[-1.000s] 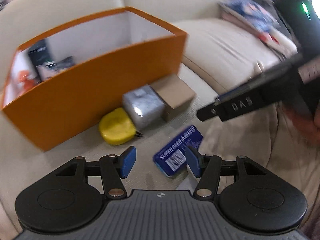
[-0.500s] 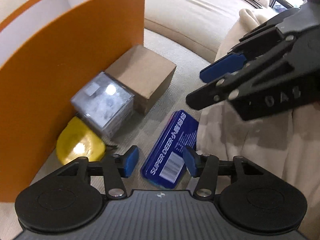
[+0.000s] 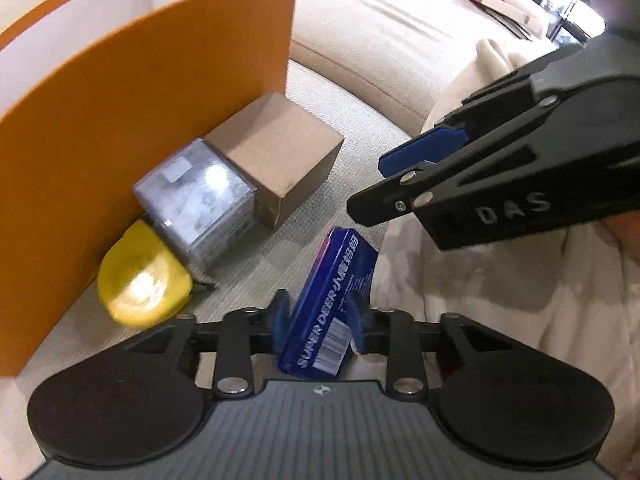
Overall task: Organize rigid objects
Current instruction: 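Grasp the blue card in front of the box with left tool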
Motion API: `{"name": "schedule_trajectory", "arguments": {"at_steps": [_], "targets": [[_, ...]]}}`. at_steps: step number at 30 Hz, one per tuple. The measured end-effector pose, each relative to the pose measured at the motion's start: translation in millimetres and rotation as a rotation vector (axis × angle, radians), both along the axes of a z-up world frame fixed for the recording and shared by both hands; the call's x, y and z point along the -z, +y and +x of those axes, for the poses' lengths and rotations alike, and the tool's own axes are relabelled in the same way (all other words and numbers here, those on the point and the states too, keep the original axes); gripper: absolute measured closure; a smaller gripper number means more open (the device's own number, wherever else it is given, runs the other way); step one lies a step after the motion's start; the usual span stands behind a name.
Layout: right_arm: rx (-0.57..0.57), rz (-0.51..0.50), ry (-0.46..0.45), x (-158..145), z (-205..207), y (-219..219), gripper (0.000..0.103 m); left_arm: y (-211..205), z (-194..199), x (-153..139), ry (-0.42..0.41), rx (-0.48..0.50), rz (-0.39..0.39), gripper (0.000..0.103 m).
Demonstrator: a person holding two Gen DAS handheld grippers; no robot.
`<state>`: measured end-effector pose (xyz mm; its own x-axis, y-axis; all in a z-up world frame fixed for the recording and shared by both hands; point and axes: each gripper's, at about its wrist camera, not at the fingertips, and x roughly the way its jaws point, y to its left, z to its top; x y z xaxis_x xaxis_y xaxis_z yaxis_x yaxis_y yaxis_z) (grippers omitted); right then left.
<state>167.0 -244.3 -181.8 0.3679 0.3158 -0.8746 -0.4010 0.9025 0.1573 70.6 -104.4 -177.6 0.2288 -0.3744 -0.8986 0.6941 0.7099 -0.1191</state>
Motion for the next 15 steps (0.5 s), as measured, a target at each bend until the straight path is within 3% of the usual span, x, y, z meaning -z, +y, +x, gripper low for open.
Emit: {"name": "schedule_trajectory", "arguments": {"at_steps": [4, 15], "targets": [[0.005, -0.012, -0.007, -1, -2, 0, 0.069, 8, -16, -15, 0.057, 0.007, -0.066, 0.087], [0.006, -0.02, -0.019, 0, -5, 1, 0.07, -28, -27, -9, -0.03, 0.024, 0.032, 0.082]]}}
